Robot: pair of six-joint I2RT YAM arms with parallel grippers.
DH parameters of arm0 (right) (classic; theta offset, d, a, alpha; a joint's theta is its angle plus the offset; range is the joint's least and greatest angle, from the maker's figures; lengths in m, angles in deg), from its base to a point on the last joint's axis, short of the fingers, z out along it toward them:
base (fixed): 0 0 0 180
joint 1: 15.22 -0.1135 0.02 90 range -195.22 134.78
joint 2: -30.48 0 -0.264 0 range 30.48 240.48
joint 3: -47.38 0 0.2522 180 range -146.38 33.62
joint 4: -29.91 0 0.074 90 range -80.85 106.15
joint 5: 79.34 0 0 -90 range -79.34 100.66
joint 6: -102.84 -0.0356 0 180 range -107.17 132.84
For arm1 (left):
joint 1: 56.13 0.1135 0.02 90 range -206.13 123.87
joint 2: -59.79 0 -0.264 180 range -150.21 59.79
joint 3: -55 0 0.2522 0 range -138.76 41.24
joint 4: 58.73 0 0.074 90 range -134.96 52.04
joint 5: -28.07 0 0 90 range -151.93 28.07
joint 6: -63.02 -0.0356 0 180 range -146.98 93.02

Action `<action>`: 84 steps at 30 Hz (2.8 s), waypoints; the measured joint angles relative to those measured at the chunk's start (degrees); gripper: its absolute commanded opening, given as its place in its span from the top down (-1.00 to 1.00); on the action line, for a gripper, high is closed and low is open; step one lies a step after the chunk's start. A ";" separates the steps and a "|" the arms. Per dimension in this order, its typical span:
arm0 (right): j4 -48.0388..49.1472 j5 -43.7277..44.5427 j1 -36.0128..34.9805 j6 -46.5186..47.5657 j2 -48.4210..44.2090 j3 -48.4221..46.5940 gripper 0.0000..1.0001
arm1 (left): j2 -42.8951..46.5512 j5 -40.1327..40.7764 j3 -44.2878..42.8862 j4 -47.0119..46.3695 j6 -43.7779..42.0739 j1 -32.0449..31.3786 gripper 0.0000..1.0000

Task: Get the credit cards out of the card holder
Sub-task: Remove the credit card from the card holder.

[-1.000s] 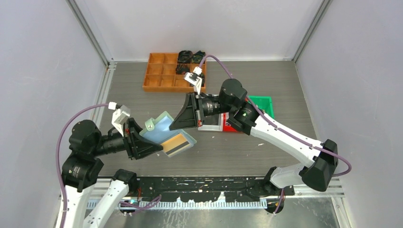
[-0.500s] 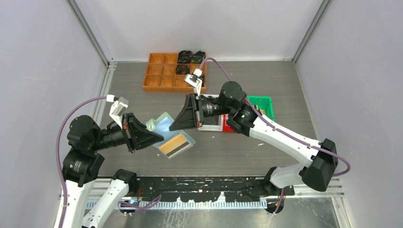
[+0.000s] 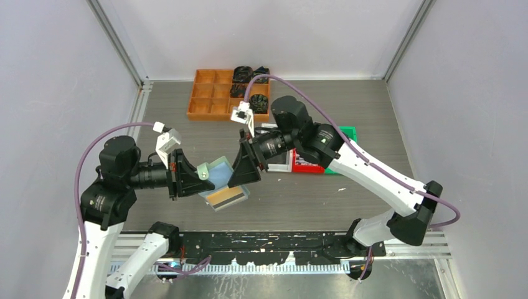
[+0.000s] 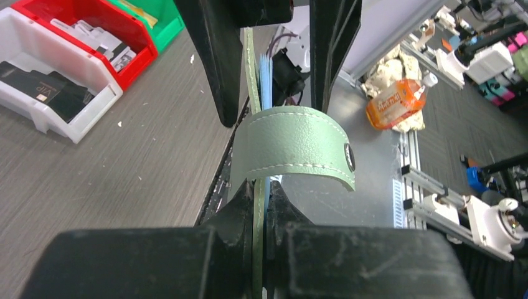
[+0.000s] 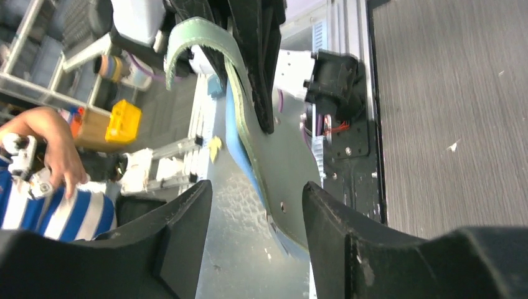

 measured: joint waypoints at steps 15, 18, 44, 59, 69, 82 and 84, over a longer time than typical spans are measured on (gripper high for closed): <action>-27.12 5.53 -5.95 17.40 12.26 -16.52 0.22 | -5.92 -5.16 -6.14 16.61 -17.27 0.02 1.00; -28.26 5.27 -6.25 17.59 13.31 -18.58 0.18 | -6.14 -5.14 -6.32 19.02 -20.09 0.02 1.00; 13.00 9.86 -1.46 -10.93 3.58 6.40 0.99 | 3.89 0.81 4.66 1.14 -4.22 0.07 -0.99; 51.08 21.86 -2.19 -29.86 -5.86 24.37 0.98 | 2.75 -0.96 5.99 -12.02 15.32 0.07 -0.28; 60.33 30.51 -4.76 -30.34 -9.68 32.24 0.98 | 2.10 -0.92 8.31 -21.66 26.80 0.09 0.46; 50.51 35.95 -5.70 -23.58 -13.31 32.04 -0.25 | -2.75 -2.71 2.16 -7.85 11.13 0.94 0.99; 45.40 34.45 -4.98 -21.38 -13.94 29.07 -0.17 | -3.61 -3.69 0.74 -3.34 6.69 0.94 1.00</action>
